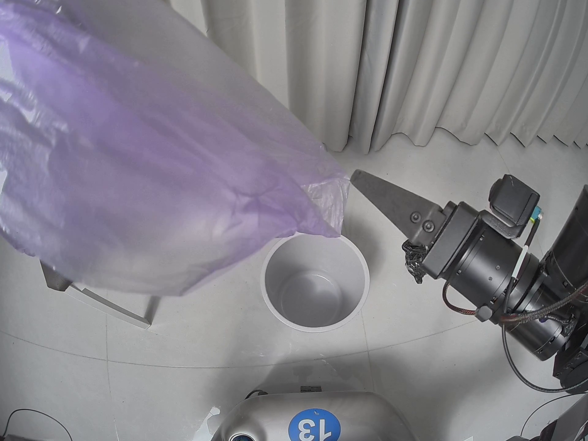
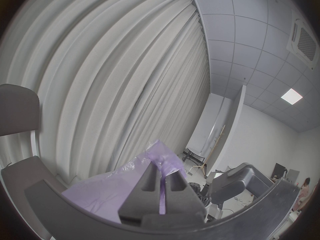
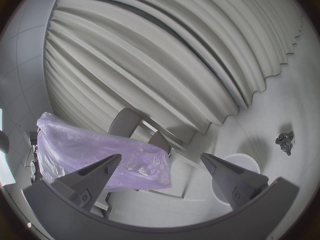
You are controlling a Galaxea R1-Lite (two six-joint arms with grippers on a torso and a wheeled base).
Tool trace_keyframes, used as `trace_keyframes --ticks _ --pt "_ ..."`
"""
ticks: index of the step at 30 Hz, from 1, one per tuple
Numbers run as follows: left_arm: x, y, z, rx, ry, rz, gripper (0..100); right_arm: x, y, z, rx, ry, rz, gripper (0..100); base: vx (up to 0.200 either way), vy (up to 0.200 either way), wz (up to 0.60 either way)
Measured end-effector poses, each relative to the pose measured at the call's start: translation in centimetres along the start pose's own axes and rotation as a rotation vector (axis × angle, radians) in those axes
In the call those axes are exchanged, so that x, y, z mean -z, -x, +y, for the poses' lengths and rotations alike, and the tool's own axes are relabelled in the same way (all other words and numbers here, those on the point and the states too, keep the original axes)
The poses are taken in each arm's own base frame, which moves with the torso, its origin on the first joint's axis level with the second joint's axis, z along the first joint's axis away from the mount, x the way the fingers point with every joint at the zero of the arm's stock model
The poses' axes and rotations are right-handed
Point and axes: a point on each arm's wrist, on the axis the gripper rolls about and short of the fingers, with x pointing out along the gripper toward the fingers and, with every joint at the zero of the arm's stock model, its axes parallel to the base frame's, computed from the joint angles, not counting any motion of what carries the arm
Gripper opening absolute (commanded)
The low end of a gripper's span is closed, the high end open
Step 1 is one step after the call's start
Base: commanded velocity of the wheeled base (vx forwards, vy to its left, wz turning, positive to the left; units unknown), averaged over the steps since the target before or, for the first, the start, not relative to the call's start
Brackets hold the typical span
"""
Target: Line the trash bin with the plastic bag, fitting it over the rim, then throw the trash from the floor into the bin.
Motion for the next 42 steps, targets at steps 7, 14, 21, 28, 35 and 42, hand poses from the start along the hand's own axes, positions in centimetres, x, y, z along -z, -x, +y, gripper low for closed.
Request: trace_keyframes --ticks 7,14,21,28,35,42 --pt "-0.5 0.5 -0.4 0.043 -0.02 -0.027 0 0.3 -0.2 -0.3 -0.003 0.002 0.013 100 0.0 0.0 0.0" --pt "-0.5 0.6 -0.5 0.048 -0.026 -0.038 0 1.0 -0.7 -0.4 -0.003 0.004 0.03 100 0.0 0.0 0.0" --pt "-0.6 0.6 -0.5 0.05 -0.026 -0.039 0 1.8 -0.9 -0.1 -0.034 -0.005 0.027 100 0.0 0.0 0.0" --pt "-0.8 0.6 -0.6 0.07 -0.034 -0.05 0 3.1 -0.9 0.1 -0.049 -0.006 0.059 100 0.0 0.0 0.0" --pt "-0.8 0.6 -0.7 0.087 -0.043 -0.06 0 4.2 -1.1 0.2 -0.05 0.0 0.093 100 0.0 0.0 0.0" --pt "-0.7 0.6 -0.6 0.089 -0.039 -0.053 0 4.5 -1.6 0.2 -0.064 -0.003 0.075 100 0.0 0.0 0.0"
